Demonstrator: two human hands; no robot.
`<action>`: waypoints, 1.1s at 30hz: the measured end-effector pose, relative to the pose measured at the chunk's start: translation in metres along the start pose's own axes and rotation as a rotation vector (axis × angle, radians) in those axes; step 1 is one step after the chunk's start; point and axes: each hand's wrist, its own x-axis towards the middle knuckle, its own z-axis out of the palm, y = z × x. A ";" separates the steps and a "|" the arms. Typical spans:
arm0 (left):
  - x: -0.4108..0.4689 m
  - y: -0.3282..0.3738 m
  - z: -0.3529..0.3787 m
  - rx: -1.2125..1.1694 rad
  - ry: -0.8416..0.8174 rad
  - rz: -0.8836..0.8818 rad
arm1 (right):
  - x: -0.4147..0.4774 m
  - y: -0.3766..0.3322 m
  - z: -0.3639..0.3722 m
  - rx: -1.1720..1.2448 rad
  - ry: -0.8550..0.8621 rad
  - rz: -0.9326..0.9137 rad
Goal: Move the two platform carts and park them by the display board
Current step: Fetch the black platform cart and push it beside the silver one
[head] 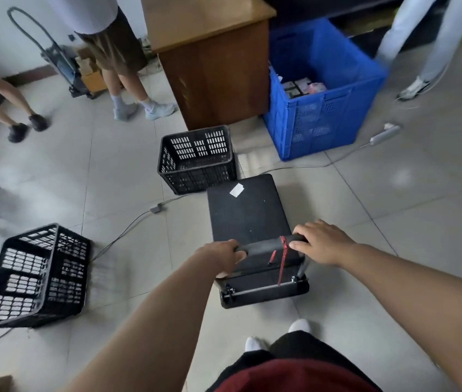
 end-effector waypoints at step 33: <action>0.091 0.124 -0.062 0.622 0.170 0.699 | -0.088 -0.021 0.047 0.315 0.323 1.004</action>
